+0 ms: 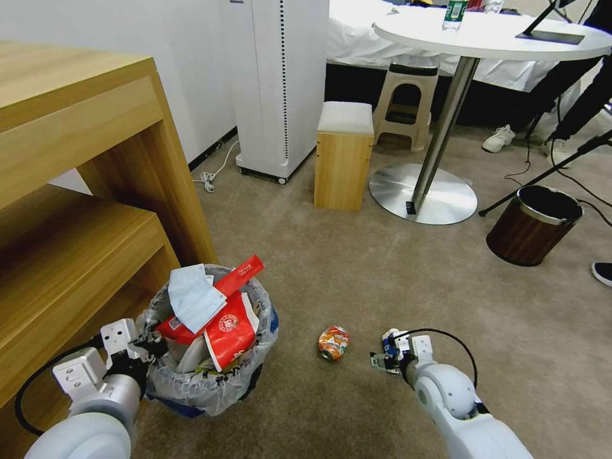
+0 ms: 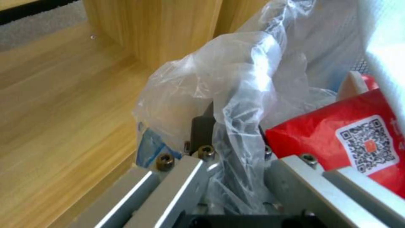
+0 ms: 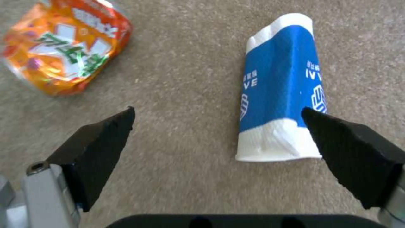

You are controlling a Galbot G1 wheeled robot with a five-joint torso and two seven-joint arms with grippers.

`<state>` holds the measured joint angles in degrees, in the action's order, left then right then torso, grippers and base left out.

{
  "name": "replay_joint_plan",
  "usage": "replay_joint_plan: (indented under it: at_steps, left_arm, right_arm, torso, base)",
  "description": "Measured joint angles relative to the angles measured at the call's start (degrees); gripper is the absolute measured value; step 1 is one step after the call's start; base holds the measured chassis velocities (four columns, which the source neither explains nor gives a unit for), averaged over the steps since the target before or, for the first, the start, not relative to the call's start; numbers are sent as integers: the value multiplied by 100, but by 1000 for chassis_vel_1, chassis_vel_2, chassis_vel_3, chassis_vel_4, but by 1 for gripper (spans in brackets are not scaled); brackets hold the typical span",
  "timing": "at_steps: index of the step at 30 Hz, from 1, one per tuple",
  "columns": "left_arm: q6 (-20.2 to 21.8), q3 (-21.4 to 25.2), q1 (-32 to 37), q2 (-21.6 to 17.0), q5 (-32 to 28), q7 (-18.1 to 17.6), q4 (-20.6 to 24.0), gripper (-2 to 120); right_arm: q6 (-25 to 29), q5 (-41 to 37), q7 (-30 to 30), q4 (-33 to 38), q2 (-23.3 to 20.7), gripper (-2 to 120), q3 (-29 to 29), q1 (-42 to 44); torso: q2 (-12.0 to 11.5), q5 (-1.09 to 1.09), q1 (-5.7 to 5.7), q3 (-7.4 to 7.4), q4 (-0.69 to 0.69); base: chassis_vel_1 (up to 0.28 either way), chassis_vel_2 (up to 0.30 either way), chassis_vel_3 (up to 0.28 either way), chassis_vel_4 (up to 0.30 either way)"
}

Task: Pick up the trash bin and place the garbage on the floor into it.

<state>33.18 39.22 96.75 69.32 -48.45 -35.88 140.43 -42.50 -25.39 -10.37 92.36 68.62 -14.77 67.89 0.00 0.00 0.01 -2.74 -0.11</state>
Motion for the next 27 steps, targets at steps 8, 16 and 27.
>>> replay_joint_plan:
  at_steps: [8,16,27]
  left_arm:
    - [-3,-150,85,141,193,1,58,0]
    - [-13,-203,106,230,267,7,58,0]
    - [-19,-121,62,224,270,5,54,0]
  right_arm:
    - [40,-128,16,-343,43,100,53,-181]
    - [55,-237,32,-708,123,100,205,-352]
    - [44,-308,-4,-783,51,91,372,-279]
  torso:
    - [1,0,0,0,0]
    - [1,0,0,0,-1]
    - [1,-1,0,0,0]
  base:
    - [0,0,0,0]
    - [0,0,0,0]
    - [0,0,0,0]
